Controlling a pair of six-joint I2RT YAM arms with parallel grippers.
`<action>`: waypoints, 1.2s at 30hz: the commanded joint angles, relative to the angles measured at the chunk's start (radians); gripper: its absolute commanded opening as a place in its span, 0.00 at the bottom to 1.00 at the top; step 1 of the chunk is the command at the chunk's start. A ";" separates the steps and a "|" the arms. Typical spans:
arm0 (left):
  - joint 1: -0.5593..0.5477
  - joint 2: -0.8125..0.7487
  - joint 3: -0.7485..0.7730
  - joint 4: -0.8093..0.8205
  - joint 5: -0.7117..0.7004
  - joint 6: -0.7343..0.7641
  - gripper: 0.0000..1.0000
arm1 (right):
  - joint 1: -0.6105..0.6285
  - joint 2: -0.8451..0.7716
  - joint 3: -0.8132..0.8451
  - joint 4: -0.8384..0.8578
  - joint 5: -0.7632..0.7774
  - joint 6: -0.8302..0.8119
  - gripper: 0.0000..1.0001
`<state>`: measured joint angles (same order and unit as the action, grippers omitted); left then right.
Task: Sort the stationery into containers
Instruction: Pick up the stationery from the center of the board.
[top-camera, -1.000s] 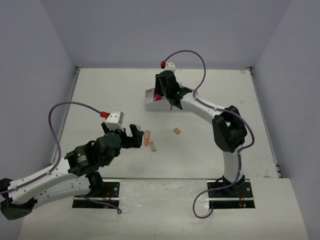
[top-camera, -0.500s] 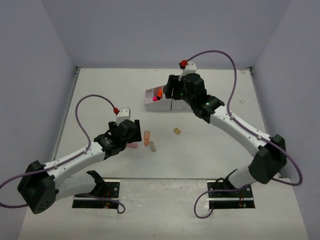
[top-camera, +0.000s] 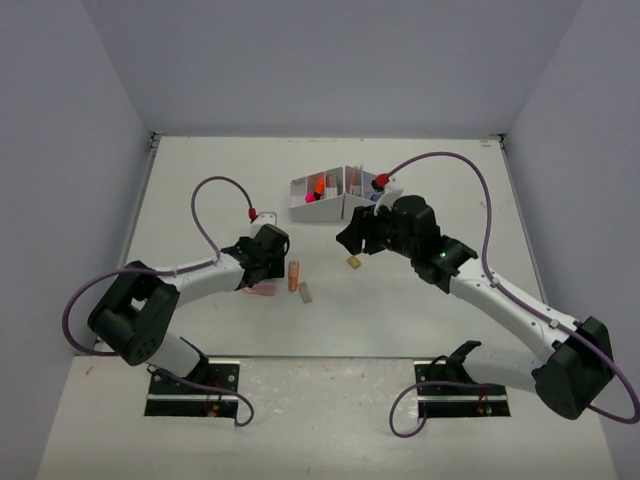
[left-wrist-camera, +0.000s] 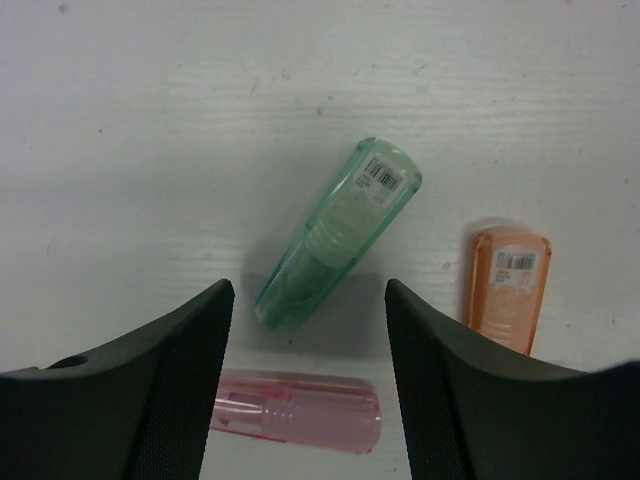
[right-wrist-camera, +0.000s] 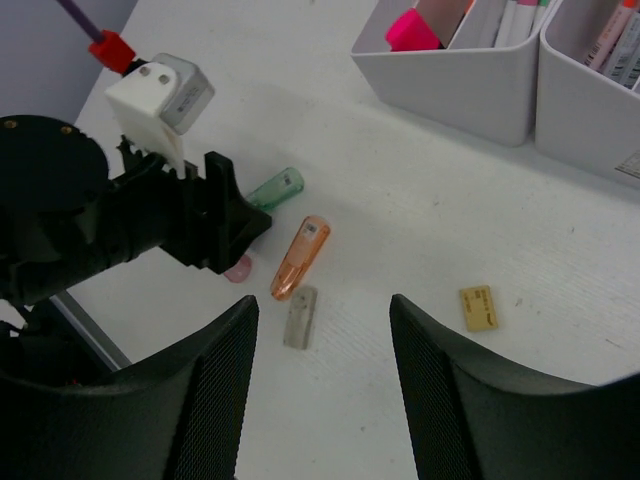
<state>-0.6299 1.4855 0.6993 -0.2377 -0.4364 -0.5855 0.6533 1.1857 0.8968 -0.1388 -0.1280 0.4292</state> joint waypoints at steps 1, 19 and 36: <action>0.029 0.085 0.059 0.077 0.078 0.076 0.53 | -0.003 -0.076 -0.020 0.050 -0.064 0.011 0.57; 0.039 -0.011 0.094 0.089 0.106 0.064 0.00 | -0.004 -0.244 -0.066 0.016 -0.062 0.020 0.56; 0.138 0.250 0.637 -0.011 0.274 0.136 0.00 | -0.006 -0.334 -0.086 -0.032 -0.048 0.033 0.56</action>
<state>-0.5419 1.6477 1.2224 -0.2038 -0.2264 -0.4875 0.6533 0.8638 0.7918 -0.1526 -0.1745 0.4557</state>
